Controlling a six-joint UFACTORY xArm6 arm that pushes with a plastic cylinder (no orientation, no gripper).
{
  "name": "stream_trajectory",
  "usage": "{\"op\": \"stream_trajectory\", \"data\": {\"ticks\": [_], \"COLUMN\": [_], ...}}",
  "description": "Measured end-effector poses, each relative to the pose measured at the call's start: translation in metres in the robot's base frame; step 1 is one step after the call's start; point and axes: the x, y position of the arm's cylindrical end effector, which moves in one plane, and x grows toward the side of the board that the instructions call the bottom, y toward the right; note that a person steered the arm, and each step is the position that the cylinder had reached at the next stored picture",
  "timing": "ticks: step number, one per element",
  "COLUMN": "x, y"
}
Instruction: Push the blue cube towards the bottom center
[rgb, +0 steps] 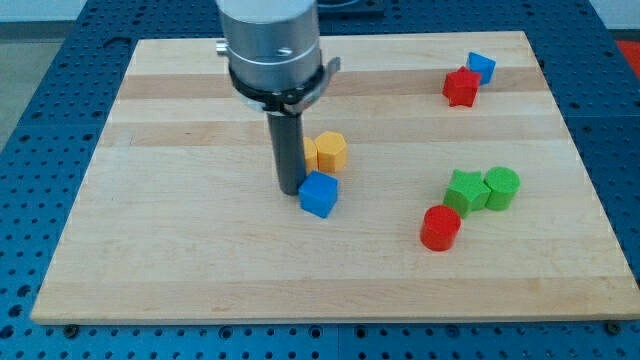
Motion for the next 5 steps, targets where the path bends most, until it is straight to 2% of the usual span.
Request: {"op": "stream_trajectory", "data": {"ticks": [3,5], "x": [-0.013,0.042], "y": [0.028,0.06]}}
